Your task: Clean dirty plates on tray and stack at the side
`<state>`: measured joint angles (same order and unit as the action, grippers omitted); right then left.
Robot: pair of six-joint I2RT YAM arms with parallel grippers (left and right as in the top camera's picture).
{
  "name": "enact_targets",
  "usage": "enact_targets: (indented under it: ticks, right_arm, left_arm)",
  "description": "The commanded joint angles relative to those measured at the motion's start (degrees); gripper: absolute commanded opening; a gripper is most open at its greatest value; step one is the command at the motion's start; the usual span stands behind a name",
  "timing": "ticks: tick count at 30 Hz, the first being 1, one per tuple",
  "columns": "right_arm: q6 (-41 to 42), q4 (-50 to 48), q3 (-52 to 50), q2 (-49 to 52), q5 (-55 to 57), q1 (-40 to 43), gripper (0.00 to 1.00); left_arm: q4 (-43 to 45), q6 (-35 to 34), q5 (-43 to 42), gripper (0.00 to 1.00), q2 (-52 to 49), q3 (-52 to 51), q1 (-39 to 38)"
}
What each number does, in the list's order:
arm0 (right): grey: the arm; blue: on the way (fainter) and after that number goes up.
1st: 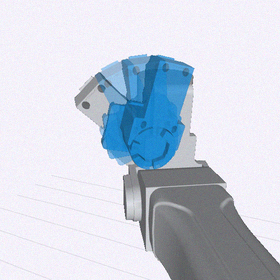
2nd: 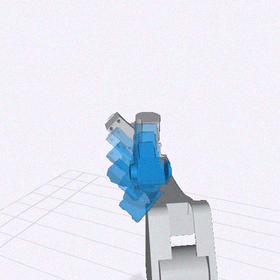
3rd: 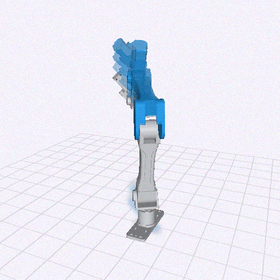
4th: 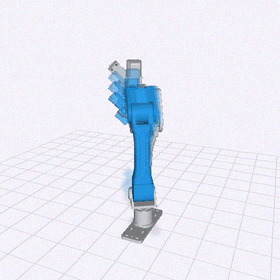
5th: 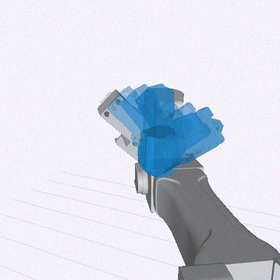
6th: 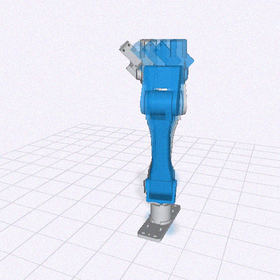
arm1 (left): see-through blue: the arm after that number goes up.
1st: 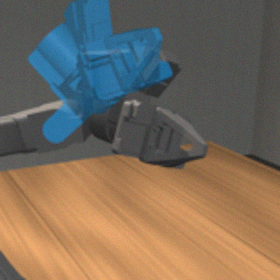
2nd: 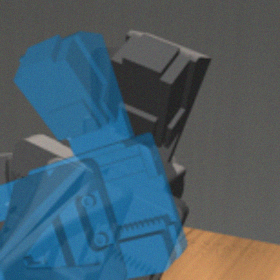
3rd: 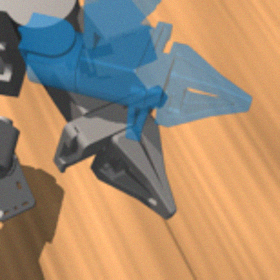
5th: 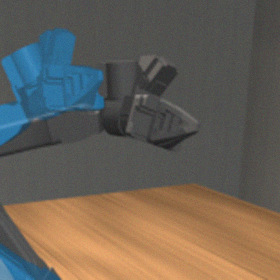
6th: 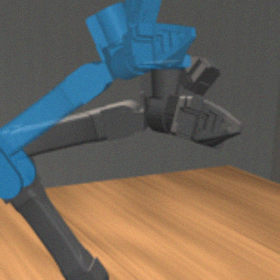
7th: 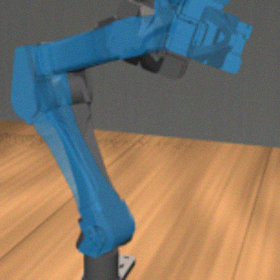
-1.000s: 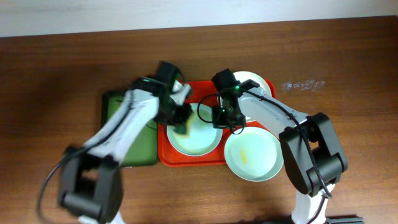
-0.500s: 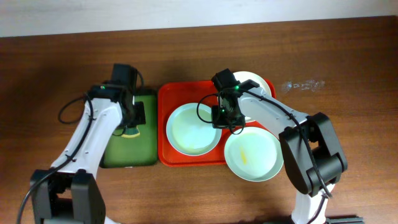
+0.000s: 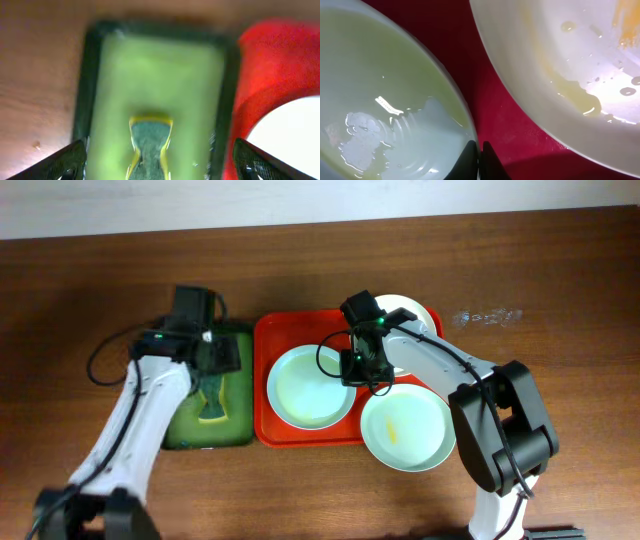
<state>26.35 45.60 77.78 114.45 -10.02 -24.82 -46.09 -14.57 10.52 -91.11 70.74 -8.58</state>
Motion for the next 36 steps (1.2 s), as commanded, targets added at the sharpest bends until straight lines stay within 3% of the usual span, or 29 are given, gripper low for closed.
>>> enact_targets:
  ticks: [1,4,13,21,25,27,29,36]
  right_arm:
    - [0.0,0.0,0.4,0.3,0.2,-0.3,0.12]
    - [0.0,0.0,0.4,0.3,0.2,-0.3,0.27]
    - [0.1,-0.1,0.2,0.3,0.2,-0.3,0.28]
    - [3.1,-1.6,-1.6,0.3,0.2,-0.3,0.04]
    - [3.1,-1.8,-1.7,0.3,0.2,-1.0,0.13]
    - [3.1,-2.2,-1.7,0.3,0.2,-2.0,0.12]
    - [3.1,-2.2,-1.7,0.3,0.2,-1.9,0.04]
    - [4.0,-1.7,-1.7,0.3,0.2,-1.9,0.04]
  left_arm:
    - [1.0,-3.3,-0.6,0.99,6.3,3.1,1.6]
    - [1.2,-3.2,-0.6,0.99,8.3,3.1,3.1]
    - [1.0,-3.2,-0.6,0.99,8.3,3.1,3.1]
    - [1.0,-3.2,-0.6,0.99,8.3,3.1,3.1]
    - [1.0,-3.2,-0.6,0.99,8.3,3.1,3.1]
    - [1.0,-3.2,-0.6,0.99,8.3,3.1,3.1]
    - [1.0,-3.2,-0.6,0.99,8.3,3.1,3.1]
    - [1.0,-3.2,-0.6,0.99,8.3,3.1,3.1]
